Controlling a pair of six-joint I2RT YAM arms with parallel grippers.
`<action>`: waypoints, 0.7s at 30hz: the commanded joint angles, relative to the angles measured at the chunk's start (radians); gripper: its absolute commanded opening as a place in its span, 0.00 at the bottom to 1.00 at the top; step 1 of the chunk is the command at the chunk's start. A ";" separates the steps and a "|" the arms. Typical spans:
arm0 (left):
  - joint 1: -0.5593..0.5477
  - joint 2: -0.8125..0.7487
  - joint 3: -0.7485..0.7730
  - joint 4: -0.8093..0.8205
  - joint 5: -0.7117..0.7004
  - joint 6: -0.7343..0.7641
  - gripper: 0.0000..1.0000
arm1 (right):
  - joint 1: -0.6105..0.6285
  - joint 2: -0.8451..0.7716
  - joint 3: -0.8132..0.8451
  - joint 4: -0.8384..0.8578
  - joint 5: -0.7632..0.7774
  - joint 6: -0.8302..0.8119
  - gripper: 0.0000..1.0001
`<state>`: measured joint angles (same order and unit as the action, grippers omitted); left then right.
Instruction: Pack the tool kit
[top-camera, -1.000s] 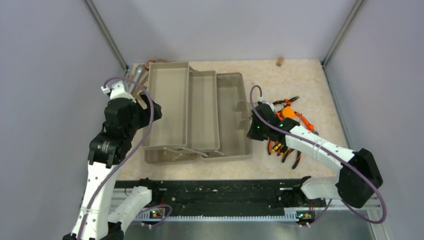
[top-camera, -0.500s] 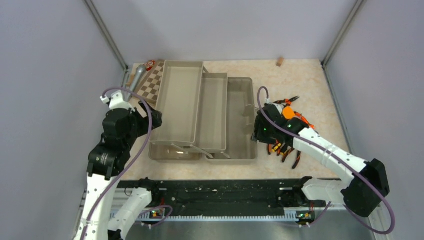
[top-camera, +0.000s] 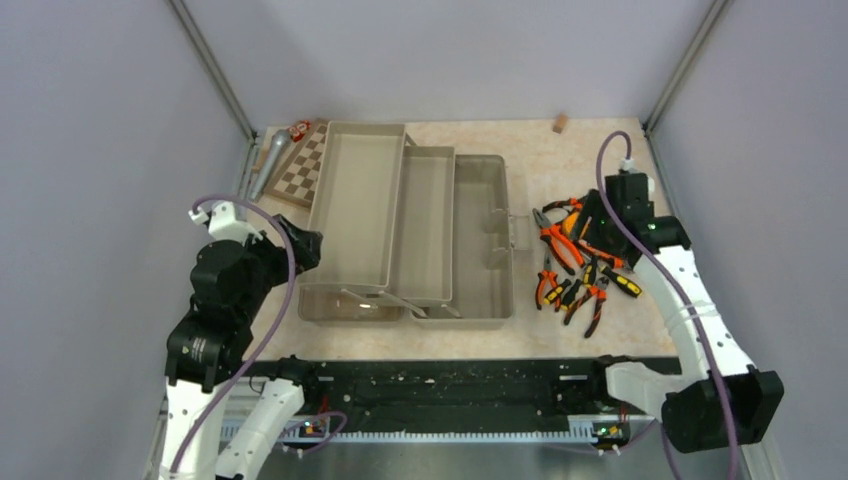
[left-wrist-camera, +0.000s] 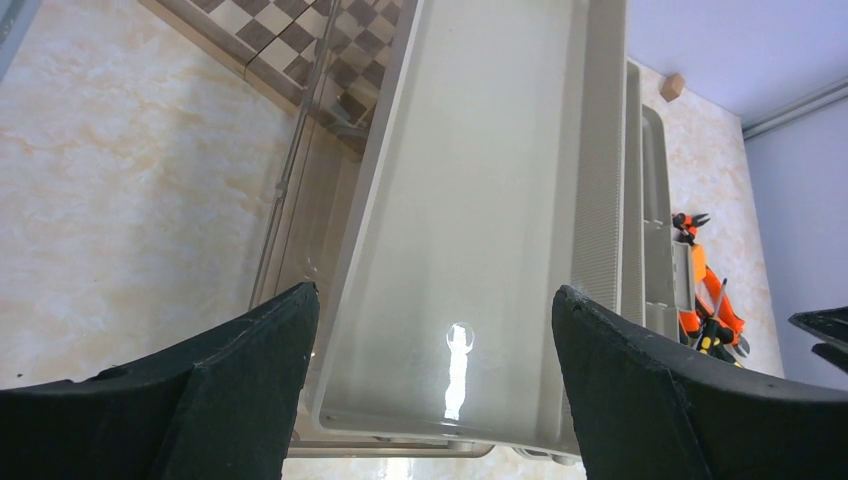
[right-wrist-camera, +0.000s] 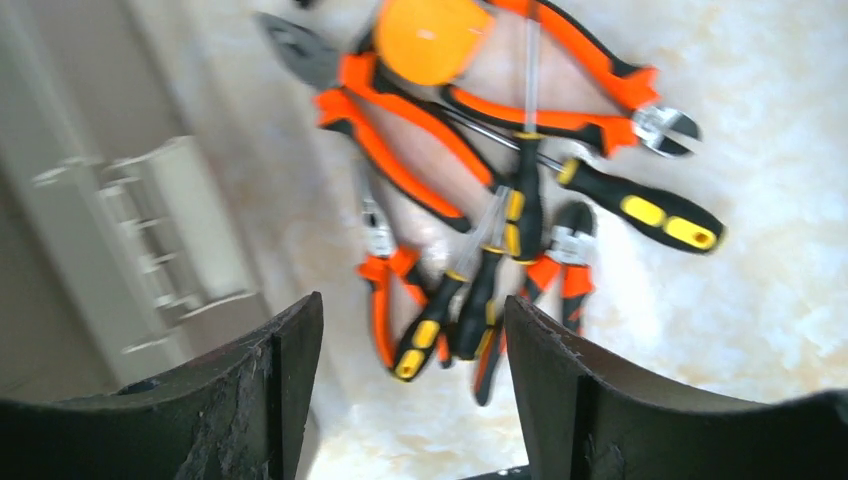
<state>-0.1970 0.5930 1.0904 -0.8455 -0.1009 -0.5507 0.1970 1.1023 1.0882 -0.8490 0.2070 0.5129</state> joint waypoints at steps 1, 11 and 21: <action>0.005 -0.042 -0.009 0.052 0.007 0.023 0.91 | -0.185 0.005 -0.110 0.091 -0.131 -0.100 0.64; 0.005 -0.082 -0.031 0.049 0.006 0.041 0.91 | -0.342 0.192 -0.252 0.352 -0.203 -0.081 0.50; 0.004 -0.079 -0.056 0.047 0.020 0.035 0.91 | -0.380 0.353 -0.287 0.533 -0.212 -0.099 0.44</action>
<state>-0.1970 0.5152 1.0435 -0.8387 -0.0929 -0.5247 -0.1635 1.4105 0.8093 -0.4332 0.0036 0.4362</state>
